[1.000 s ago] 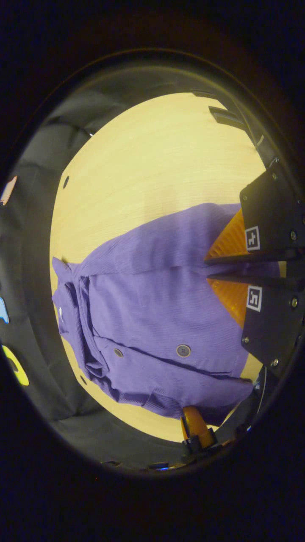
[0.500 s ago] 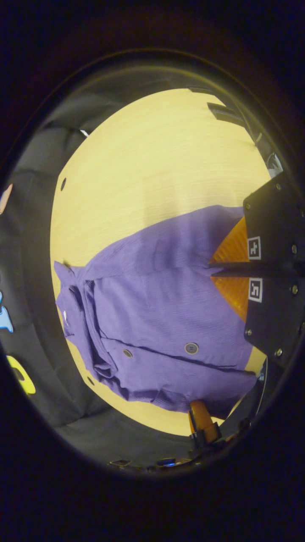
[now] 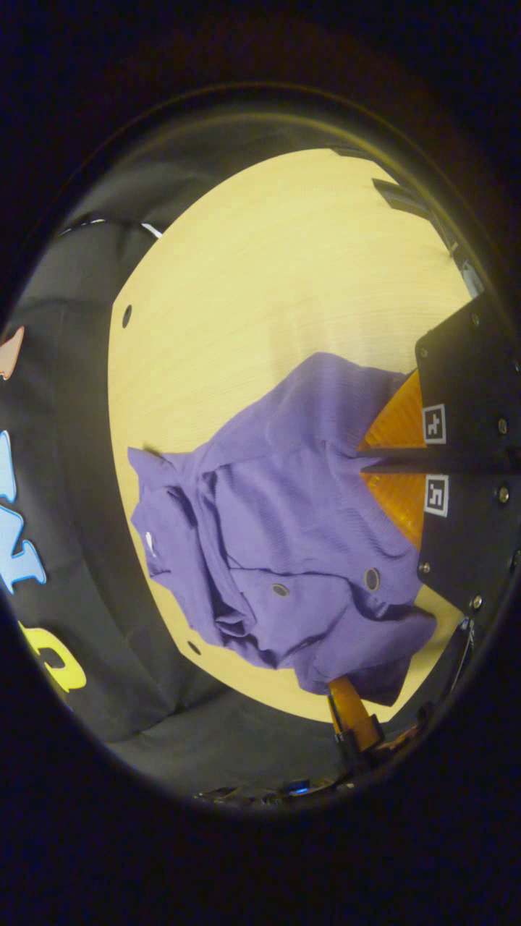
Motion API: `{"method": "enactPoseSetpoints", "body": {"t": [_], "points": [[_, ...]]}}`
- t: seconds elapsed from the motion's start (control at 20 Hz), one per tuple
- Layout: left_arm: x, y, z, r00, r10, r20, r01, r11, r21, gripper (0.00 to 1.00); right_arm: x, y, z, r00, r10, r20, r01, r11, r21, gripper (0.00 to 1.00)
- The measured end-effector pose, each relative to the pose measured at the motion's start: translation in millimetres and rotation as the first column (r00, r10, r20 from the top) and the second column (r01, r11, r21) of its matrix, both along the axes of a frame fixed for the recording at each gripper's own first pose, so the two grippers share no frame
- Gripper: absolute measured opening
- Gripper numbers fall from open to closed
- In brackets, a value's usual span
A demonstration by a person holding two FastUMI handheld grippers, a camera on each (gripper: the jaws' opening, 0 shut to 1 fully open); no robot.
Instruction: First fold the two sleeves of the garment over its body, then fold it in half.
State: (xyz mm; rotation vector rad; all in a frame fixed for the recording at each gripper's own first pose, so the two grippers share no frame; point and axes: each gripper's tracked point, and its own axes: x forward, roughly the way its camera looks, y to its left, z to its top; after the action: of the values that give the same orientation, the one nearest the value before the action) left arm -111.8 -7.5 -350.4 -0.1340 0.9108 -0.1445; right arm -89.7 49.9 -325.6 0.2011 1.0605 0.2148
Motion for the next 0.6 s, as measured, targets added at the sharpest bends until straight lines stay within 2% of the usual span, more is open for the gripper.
{"method": "enactPoseSetpoints", "body": {"t": [0.6], "points": [[134.8, 21.9, 19.4, 0.995, 0.046, 0.089, -0.046, 0.999, 0.005, 0.07, 162.9, 19.8, 43.3, 0.987, -0.028, 0.161, 0.017, 0.998, 0.068, 0.01]]}}
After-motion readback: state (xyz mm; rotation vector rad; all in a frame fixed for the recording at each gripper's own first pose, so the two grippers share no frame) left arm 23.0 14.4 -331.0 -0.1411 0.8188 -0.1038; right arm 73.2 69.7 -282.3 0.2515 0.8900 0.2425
